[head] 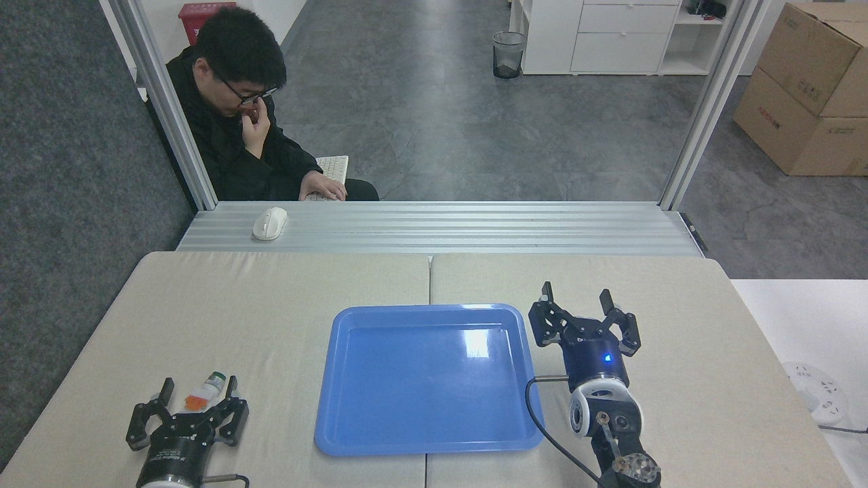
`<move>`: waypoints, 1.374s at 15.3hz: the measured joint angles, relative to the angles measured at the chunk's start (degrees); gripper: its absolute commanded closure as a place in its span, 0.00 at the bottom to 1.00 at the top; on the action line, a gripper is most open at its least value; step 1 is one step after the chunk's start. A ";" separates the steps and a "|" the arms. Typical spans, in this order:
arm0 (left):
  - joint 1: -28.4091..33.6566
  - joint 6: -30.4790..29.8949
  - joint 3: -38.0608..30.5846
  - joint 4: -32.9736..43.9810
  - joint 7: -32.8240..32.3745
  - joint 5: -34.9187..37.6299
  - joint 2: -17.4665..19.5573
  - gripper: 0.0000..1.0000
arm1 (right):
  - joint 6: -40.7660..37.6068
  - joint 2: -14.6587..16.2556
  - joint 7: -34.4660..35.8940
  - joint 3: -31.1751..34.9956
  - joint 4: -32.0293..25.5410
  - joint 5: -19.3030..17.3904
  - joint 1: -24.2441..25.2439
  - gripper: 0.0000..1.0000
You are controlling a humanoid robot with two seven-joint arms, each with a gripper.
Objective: Pick up switch part and place in tray
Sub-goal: 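Lower the left gripper toward the white-and-orange switch part near the table edge, then close the left gripper on the switch part and lift it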
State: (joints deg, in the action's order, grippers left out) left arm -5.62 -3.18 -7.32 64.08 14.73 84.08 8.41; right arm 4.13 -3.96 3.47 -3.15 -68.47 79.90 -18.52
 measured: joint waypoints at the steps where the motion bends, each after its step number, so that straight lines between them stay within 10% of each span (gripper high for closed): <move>1: 0.30 -0.03 0.02 -0.30 0.01 0.04 0.10 0.00 | 0.00 0.00 0.00 0.00 0.00 0.00 0.00 0.00; 7: 1.15 -0.05 0.16 -2.11 0.02 0.35 0.55 0.06 | 0.00 0.00 0.00 -0.01 0.00 0.00 0.01 0.00; 10: 1.39 -1.21 0.23 -2.67 0.12 0.51 0.70 0.87 | 0.00 0.00 0.00 -0.01 0.00 0.00 0.01 0.00; 11: 1.53 -2.71 0.24 -2.79 0.27 0.53 0.78 1.00 | 0.00 0.00 0.00 -0.01 0.00 0.00 0.02 0.00; 21: 0.27 -7.91 0.18 3.28 -1.61 -0.22 1.21 1.00 | 0.00 0.04 0.00 -0.04 0.00 -0.01 0.04 0.00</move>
State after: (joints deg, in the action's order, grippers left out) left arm -5.35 -11.09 -7.14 67.36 13.12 83.86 9.63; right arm 4.13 -3.91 3.47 -3.19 -68.47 79.90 -18.48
